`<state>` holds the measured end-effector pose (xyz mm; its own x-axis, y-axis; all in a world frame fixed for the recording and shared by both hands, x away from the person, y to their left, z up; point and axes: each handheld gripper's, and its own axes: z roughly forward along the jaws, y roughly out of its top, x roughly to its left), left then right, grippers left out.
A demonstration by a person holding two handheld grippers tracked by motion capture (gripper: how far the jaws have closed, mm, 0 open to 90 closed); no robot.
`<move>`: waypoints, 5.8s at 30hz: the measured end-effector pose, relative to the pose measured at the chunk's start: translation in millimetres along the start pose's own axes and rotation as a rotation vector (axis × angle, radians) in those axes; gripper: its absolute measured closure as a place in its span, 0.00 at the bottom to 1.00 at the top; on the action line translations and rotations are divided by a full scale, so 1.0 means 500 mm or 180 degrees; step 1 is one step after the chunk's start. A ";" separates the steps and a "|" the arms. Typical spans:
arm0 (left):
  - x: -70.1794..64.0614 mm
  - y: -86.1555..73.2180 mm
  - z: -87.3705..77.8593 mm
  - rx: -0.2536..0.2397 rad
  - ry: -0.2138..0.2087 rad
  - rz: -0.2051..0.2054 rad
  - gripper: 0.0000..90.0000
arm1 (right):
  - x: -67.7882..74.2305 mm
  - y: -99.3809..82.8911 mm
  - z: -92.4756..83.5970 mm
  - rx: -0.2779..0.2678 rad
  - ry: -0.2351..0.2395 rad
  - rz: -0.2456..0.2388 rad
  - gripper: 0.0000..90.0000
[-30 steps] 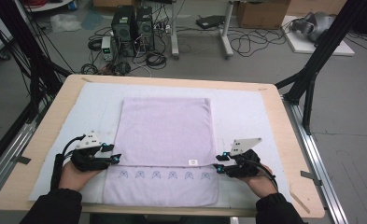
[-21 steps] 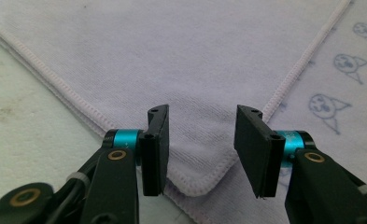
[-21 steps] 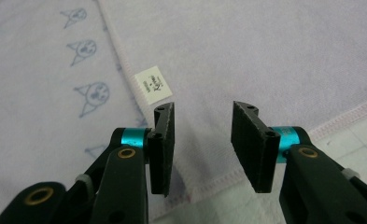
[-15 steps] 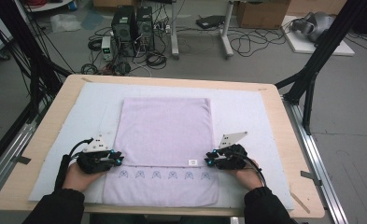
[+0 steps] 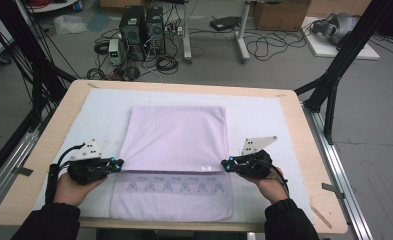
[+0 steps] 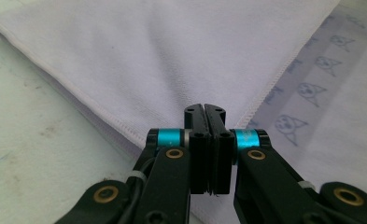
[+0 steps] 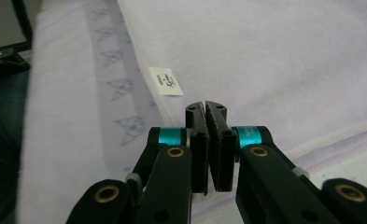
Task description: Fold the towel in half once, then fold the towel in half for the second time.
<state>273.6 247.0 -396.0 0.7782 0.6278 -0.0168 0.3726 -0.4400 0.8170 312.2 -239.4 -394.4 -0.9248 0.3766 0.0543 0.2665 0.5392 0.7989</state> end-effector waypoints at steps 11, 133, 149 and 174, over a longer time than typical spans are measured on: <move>-0.073 -0.070 -0.028 0.0139 -0.0172 0.0105 0.82 | 0.089 -0.055 -0.020 0.0066 0.0243 -0.0149 0.79; 0.221 0.072 0.180 -0.0085 0.0210 -0.0374 0.55 | -0.257 0.013 0.096 -0.0029 -0.0750 0.0519 0.34; 0.233 0.033 0.213 0.0273 0.0377 -0.0554 0.63 | -0.268 -0.024 0.121 0.0244 -0.0711 0.0596 0.61; 0.196 0.068 0.124 -0.0118 0.0067 -0.0479 0.94 | -0.221 0.025 0.047 -0.0121 -0.0159 0.0640 0.95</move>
<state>393.6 253.7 -405.8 0.7041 0.6983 -0.1288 0.4649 -0.3162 0.8270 424.3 -256.4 -404.4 -0.8391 0.5111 0.1861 0.4331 0.4208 0.7971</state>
